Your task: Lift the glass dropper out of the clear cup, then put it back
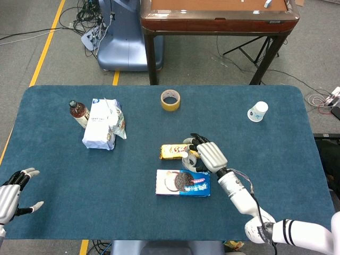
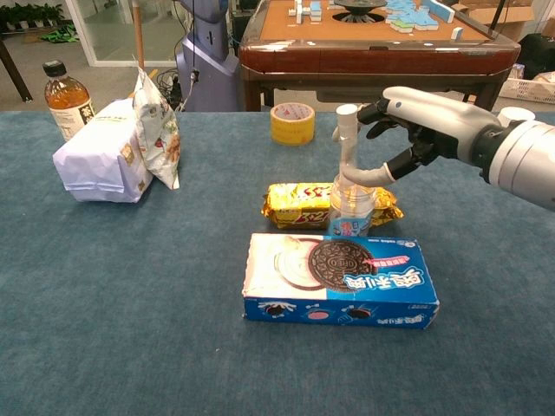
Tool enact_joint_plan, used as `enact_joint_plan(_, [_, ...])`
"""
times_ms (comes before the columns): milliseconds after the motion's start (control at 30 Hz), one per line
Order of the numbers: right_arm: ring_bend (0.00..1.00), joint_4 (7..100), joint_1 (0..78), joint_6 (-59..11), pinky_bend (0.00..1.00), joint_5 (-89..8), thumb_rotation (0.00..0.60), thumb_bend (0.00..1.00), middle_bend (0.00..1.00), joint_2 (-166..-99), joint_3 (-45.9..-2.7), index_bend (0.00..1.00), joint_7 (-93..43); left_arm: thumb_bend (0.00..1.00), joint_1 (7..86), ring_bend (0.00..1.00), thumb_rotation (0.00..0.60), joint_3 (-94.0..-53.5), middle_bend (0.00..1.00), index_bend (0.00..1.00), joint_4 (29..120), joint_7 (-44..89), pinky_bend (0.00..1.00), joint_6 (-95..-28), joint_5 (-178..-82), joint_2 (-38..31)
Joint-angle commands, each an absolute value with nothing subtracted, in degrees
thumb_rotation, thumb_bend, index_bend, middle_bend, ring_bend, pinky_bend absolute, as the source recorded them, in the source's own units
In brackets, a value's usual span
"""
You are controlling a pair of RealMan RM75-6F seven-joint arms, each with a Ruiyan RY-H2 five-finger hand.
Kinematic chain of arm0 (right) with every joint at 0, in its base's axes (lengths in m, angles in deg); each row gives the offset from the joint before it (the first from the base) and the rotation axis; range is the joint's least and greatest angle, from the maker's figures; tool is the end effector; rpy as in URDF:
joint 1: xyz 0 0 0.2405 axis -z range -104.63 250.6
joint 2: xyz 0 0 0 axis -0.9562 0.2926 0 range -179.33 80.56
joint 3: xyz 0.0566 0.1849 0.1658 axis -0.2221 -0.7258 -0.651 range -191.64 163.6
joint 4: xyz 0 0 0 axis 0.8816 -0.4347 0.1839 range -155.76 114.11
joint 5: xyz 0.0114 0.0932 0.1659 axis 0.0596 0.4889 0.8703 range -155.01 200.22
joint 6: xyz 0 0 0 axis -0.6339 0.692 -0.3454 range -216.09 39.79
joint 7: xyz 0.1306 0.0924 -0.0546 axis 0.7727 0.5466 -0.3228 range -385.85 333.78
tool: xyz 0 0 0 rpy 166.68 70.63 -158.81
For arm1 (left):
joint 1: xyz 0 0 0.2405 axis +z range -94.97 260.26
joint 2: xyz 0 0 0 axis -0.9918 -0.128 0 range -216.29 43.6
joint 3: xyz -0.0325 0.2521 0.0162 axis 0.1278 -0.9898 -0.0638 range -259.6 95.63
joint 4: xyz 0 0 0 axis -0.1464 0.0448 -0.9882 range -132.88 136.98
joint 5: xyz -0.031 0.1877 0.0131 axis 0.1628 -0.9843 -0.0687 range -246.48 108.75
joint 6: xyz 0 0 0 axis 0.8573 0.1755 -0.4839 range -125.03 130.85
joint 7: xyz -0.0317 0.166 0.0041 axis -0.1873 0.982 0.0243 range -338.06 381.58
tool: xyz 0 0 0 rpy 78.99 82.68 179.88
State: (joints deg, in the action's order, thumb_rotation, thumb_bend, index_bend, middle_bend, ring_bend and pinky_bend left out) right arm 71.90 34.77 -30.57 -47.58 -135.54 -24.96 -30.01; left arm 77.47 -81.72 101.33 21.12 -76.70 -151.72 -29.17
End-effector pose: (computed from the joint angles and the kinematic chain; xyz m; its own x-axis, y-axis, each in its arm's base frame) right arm -0.1256 -0.3351 0.0079 0.1480 -0.3398 0.9288 -0.9350 -0.3541 0.0194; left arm -0.3046 0.1943 0.1847 0.3768 0.1398 0.9157 0.9216 0.0426 -0.3857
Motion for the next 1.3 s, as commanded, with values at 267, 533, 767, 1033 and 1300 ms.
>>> enact_joint_plan(267, [0.09,76.01,35.43,-27.66,0.15,-50.19,0.6,0.43,0.25,-132.82,-25.72,0.55,-31.05,0.13,77.43,0.13,0.6,-81.69,0.17,0.22,101.35,21.2,0.32,-76.59,-151.61,-29.18])
enact_joint_plan(533, [0.09,79.51,36.88,-23.97,0.15,-52.98,0.6,0.44,0.28,-129.72,-26.22,0.57,-31.07,0.13,77.3,0.13,0.6,-81.68,0.17,0.22,101.33,21.78,0.32,-76.25,-151.31,-28.98])
enact_joint_plan(767, [0.14,81.45,38.43,-21.47,0.16,-55.57,0.6,0.45,0.35,-126.66,-26.35,0.58,-28.7,0.13,77.17,0.13,0.6,-81.72,0.17,0.22,101.41,22.45,0.32,-75.88,-151.0,-28.76])
enact_joint_plan(1033, [0.28,82.66,40.39,-18.85,0.23,-58.69,0.6,0.46,0.49,-123.49,-26.01,0.6,-24.7,0.13,77.02,0.13,0.6,-81.8,0.17,0.22,101.54,23.2,0.32,-75.5,-150.79,-28.53])
enact_joint_plan(1300, [0.32,81.9,42.15,-17.05,0.25,-60.48,0.6,0.48,0.52,-121.54,-25.41,0.62,-20.64,0.13,76.9,0.13,0.6,-81.88,0.18,0.22,101.57,23.59,0.32,-75.23,-150.7,-28.36])
